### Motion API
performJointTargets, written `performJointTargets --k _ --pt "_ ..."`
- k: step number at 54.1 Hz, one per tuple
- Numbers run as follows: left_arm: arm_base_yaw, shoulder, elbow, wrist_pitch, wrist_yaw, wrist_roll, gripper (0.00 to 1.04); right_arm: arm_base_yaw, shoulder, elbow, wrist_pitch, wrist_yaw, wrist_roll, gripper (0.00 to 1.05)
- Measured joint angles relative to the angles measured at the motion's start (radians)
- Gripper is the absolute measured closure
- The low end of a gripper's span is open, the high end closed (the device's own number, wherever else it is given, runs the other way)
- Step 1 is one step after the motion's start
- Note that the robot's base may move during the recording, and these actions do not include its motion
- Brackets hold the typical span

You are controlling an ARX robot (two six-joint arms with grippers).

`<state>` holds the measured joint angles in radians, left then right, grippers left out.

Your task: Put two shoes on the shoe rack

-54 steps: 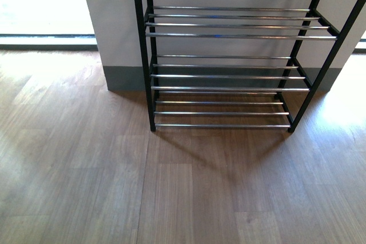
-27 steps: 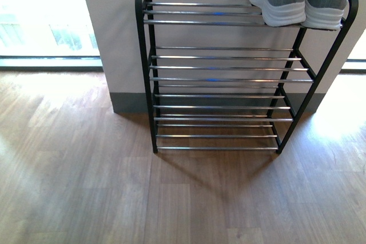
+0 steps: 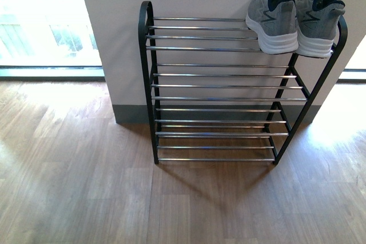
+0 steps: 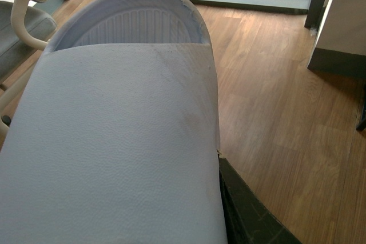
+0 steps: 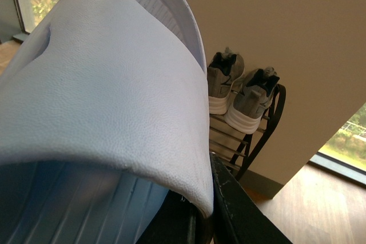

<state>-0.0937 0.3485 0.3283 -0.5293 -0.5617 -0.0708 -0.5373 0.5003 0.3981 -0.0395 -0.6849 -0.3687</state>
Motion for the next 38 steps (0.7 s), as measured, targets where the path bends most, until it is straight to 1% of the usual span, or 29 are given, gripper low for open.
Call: performJointTargets --k 38 --pt "0.000 -0.001 0.000 0.000 0.000 0.000 1.02 0.000 0.003 0.000 0.000 0.000 0.000 1.03"
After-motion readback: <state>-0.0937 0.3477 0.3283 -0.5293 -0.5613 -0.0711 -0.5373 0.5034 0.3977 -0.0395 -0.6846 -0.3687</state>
